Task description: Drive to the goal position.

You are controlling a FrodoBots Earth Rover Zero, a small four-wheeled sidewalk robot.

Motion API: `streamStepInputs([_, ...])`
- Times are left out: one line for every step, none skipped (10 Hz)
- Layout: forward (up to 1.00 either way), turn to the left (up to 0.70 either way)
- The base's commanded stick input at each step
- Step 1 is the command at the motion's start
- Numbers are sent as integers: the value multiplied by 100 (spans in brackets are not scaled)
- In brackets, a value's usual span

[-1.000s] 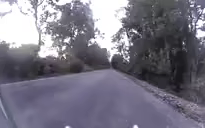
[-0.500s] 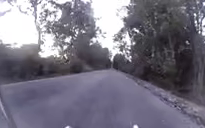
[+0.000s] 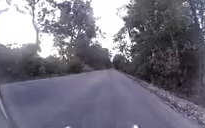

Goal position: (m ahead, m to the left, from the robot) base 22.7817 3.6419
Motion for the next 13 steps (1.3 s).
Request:
streamStepInputs([70,0])
streamStepInputs([70,0])
streamStepInputs([70,0])
streamStepInputs([70,0])
streamStepInputs([70,0])
streamStepInputs([70,0])
streamStepInputs([70,0])
streamStepInputs([70,0])
streamStepInputs([70,0])
streamStepInputs([70,0])
streamStepInputs([70,0])
streamStepInputs([70,0])
streamStepInputs([70,0])
